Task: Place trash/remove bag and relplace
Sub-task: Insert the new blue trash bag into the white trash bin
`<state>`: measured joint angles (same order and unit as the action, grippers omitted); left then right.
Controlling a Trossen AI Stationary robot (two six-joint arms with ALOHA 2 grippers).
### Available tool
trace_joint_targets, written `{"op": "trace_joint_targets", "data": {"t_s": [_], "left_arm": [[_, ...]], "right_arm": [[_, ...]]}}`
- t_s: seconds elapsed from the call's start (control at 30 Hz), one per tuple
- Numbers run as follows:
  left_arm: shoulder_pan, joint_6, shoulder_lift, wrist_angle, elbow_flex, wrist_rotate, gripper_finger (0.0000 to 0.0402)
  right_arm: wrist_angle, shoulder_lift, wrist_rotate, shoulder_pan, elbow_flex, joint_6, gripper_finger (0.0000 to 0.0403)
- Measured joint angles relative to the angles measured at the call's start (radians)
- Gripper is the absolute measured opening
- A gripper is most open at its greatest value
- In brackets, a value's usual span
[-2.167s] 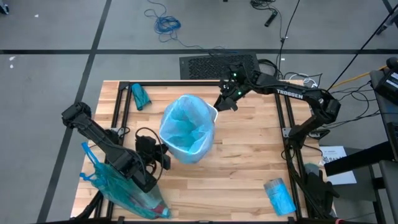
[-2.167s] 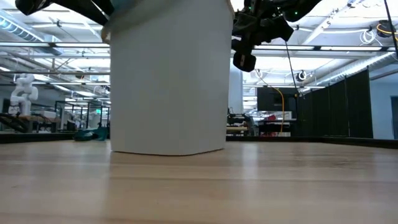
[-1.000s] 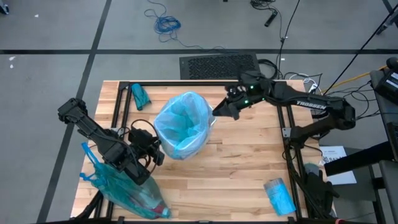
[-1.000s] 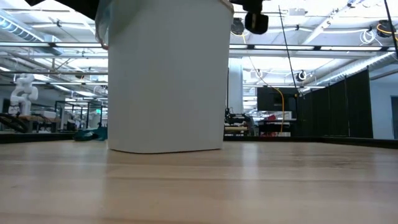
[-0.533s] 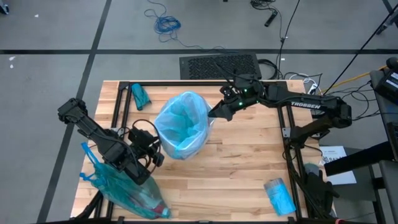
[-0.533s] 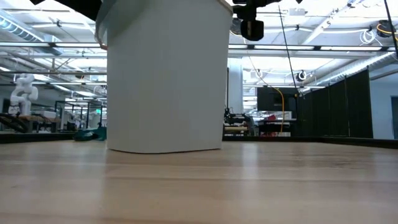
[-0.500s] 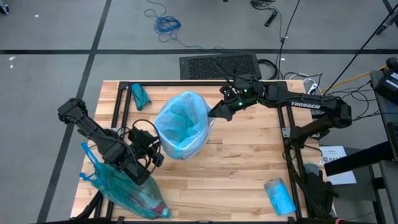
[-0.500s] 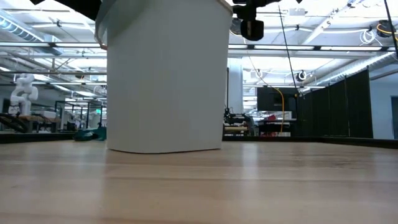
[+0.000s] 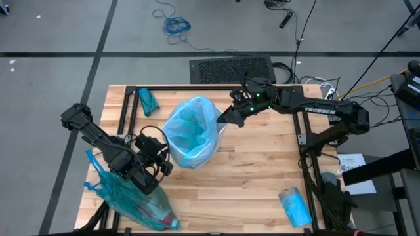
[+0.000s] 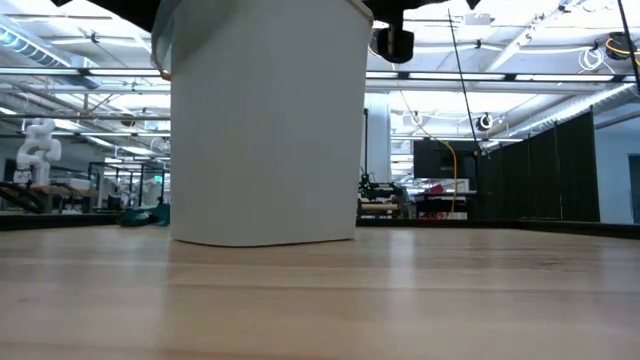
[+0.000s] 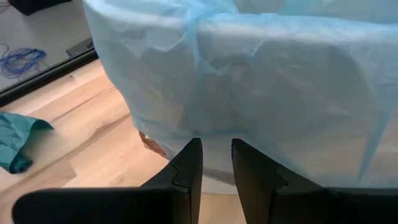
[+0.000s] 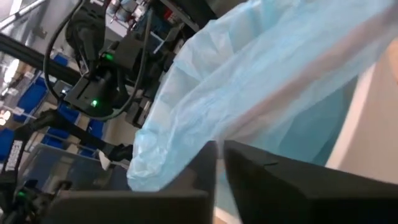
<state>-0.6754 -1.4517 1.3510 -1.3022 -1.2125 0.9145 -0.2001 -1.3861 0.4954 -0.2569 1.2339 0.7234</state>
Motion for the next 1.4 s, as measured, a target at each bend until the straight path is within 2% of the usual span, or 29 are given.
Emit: {"op": "trace_joint_targets", "data": {"t_s": [0.07, 0.23, 0.53, 0.7, 1.0, 1.13, 1.4], "left_arm": [[0.000, -0.001, 0.000, 0.000, 0.000, 0.004, 0.0083], [0.000, -0.005, -0.010, 0.002, 0.000, 0.003, 0.0083], [0.000, 0.000, -0.074, 0.001, 0.000, 0.005, 0.0083], [0.000, 0.023, -0.077, 0.002, 0.000, 0.015, 0.0083], [0.015, 0.026, -0.077, 0.002, 0.000, 0.032, 0.0083], [0.015, 0.027, -0.077, 0.002, 0.000, 0.035, 0.0083], [0.015, 0.026, -0.077, 0.000, 0.008, 0.058, 0.0083]], "right_arm": [[0.002, 0.000, 0.002, 0.003, 0.000, -0.026, 0.0012], [0.017, 0.002, 0.005, 0.001, 0.000, -0.033, 0.0002], [-0.051, 0.040, 0.009, -0.004, 0.000, -0.076, 0.0000], [-0.174, 0.077, -0.001, -0.029, 0.000, -0.126, 0.0000], [-0.242, 0.121, -0.022, -0.078, 0.000, -0.171, 0.0000], [-0.334, 0.118, -0.034, -0.078, 0.000, -0.202, 0.0000], [-0.333, 0.076, -0.052, -0.061, -0.002, -0.220, 0.0000]]}}
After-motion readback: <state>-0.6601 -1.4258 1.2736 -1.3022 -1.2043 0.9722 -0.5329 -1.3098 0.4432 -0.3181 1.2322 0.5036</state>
